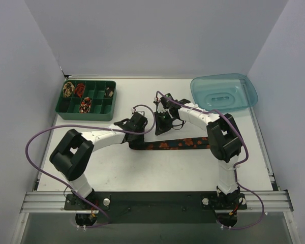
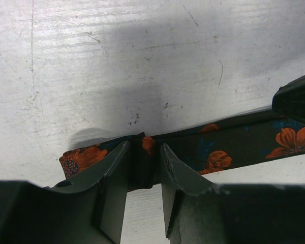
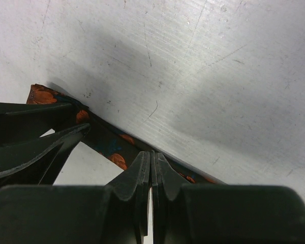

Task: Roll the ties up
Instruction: Roll the tie at the center of the board.

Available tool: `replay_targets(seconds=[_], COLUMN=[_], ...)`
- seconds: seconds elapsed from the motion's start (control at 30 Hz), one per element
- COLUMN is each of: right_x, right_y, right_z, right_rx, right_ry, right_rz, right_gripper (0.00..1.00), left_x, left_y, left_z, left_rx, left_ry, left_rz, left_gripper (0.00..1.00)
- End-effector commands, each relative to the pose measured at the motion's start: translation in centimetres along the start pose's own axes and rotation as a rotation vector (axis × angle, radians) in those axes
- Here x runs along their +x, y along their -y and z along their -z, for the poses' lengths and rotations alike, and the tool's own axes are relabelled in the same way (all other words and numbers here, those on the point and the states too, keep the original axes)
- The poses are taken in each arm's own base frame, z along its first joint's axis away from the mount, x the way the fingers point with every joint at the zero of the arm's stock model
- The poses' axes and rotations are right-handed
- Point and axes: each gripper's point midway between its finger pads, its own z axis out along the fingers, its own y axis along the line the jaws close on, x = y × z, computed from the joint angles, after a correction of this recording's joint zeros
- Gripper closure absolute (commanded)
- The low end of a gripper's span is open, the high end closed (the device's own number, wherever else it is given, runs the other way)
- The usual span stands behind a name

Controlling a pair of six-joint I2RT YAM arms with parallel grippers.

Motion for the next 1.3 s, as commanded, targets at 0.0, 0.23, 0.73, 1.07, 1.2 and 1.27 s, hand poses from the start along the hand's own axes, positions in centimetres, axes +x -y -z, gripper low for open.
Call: replay_targets(seconds=[0.0, 0.23, 0.73, 1.07, 1.2, 1.27], right_x=[0.1, 0.0, -0.2, 0.9, 1.9, 2.4], right_y=[-0.3, -1.1, -6.9, -10.2, -9.6, -9.4], right_z=[1.1, 1.4, 2.6, 0.5, -1.0, -1.8], right_rx=[-0.009, 0.0, -0.074, -0.129, -0.116, -0.112], right_ry=[-0.002, -0.005, 0.014, -0.036, -0.074, -0.095], right_rz=[0.007, 0.041, 0.171, 0.235, 0.235, 0.233], right_gripper=[1.0, 1.0, 1.0, 1.0, 1.0, 1.0], left_x=[1.2, -0.1, -2.3, -2.1, -1.9, -1.0], left_y=[0.9, 1.2, -0.3, -4.6, -4.8, -4.7], left_z=[-0.4, 1.4, 5.4, 6.8, 6.9, 6.7], left_rx=[0.07, 0.102, 0.147, 0.227, 0.355, 0.398], left_ry=[-0.028, 0.036, 0.147, 0.179, 0.178, 0.147], left_rz=[0.032, 0.047, 0.099, 0.264, 0.34, 0.378], left_gripper=[0.6, 0.6, 0.58, 0.4, 0.32, 0.3])
